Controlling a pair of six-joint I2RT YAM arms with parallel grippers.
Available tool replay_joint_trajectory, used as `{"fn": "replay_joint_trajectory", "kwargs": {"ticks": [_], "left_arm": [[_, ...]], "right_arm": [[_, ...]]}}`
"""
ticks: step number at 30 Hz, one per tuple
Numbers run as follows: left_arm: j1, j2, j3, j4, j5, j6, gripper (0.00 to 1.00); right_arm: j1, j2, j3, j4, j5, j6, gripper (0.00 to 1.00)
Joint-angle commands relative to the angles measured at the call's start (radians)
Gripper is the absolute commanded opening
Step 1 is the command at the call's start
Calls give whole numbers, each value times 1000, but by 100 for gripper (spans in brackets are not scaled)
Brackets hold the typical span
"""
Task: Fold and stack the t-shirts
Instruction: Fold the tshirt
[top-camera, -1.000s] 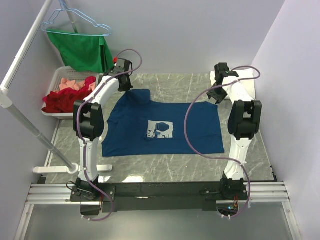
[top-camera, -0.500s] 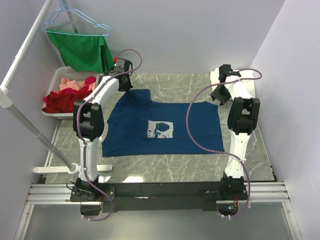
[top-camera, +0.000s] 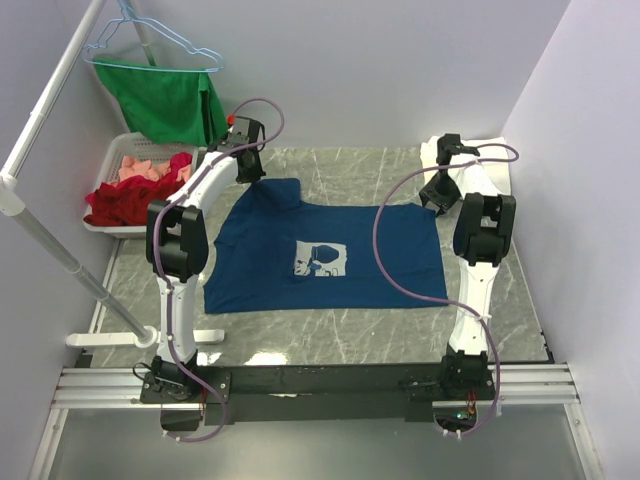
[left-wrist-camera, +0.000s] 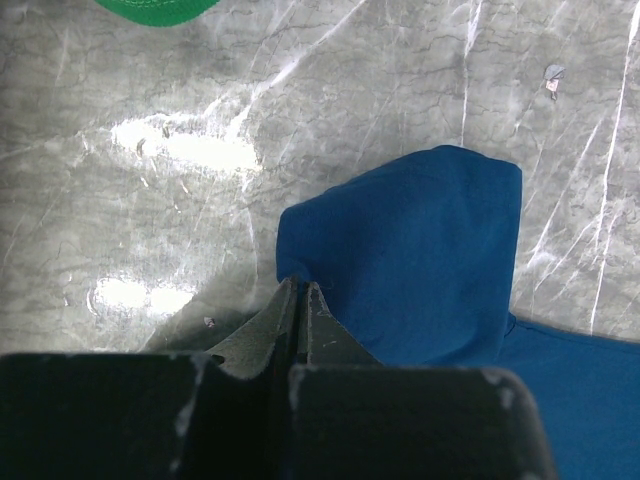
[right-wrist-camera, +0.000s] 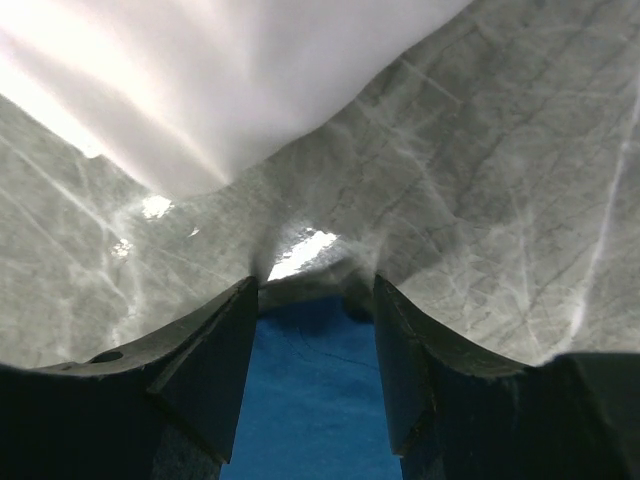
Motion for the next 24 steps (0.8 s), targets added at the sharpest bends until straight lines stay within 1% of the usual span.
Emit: {"fn": "replay_joint_trajectory", "kwargs": {"ticks": [1,3,5,6,7,9,10,14,15,17,24], "left_arm": [[-3,-33,13,8,-14,2,4],[-3,-31,13,8,-14,3,4],[-3,-27,17,7,-15,3,4],[-3,-23,19,7,-15,2,4],[-3,-22,23,5,-15,2,4],[-3,-16,31,2,-17,2,3],[-3,-14,36,-1,-17,2,4],[-3,-2,54,-1,-18,-2,4],[-3,-2,59,-3,-18,-2,4],[-3,0,71,-4,-21,0,3],[-2,-22,89,8,-32,5,3]], "right_arm": [[1,8,41,-9,-42,-17,56],[3,4,29,-5,-59,-15,54],[3,-4,6,2,-74,-18,49],[3,-13,-3,8,-76,-17,45],[6,-18,-10,8,-77,-18,37],[6,-28,-26,12,-79,-18,29],[6,-32,-31,14,-73,-20,23],[6,-35,-13,-4,-38,-20,15],[6,-33,-7,-17,-28,-20,8],[6,-36,7,-30,-2,-20,1],[-2,-125,-3,-35,73,-13,0]]}}
